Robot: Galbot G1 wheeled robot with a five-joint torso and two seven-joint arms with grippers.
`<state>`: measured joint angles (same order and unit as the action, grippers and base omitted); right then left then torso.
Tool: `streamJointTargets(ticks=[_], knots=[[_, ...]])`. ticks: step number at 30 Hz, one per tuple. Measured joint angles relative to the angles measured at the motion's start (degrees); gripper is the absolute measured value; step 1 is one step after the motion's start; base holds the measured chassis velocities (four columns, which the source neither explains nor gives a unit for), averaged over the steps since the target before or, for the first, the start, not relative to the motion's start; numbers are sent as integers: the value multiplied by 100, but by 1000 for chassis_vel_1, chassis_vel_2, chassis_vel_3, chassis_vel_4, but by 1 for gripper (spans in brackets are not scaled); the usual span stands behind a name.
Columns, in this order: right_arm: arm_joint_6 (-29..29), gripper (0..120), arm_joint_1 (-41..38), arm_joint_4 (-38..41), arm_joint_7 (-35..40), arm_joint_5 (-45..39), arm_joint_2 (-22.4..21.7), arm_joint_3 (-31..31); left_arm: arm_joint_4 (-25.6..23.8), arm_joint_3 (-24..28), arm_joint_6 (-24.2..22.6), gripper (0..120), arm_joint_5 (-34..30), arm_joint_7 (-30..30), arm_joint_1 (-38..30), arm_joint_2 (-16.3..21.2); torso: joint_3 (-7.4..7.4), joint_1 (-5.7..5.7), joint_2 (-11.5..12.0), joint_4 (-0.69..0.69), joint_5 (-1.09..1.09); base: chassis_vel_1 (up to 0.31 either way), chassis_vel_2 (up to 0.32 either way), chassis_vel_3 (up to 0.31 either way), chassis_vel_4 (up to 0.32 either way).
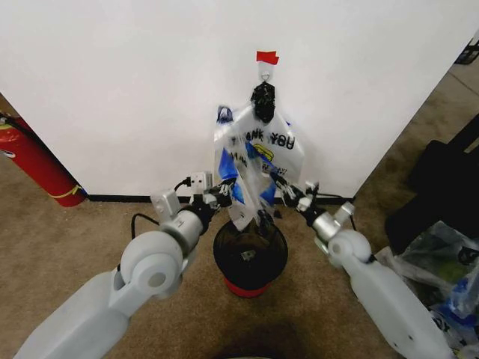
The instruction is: Pick up the garbage bag from the wall and place it over the trash bin.
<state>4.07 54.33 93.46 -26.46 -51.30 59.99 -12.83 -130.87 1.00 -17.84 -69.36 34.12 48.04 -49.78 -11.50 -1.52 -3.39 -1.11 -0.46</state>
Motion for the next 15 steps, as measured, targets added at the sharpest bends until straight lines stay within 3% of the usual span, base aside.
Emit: streamJointTargets(ticks=[7, 11, 15], knots=[[-12, 0, 777, 778, -48, 196, -141, -552, -337, -54, 4, 0, 118, -39, 307, 156, 0, 0, 0, -1, 1, 0, 0, 0, 0], [9, 0, 1240, 1222, -90, 372, -169, -830, -396, -160, 200, 0, 506, -563, 593, 341, 0, 0, -1, 0, 1, 0, 0, 0, 0], [39, 0, 1581, 1551, -84, 504, -145, -965, -452, -227, 275, 0, 701, -719, 821, 415, 0, 1, -1, 0, 0, 0, 0, 0, 0]])
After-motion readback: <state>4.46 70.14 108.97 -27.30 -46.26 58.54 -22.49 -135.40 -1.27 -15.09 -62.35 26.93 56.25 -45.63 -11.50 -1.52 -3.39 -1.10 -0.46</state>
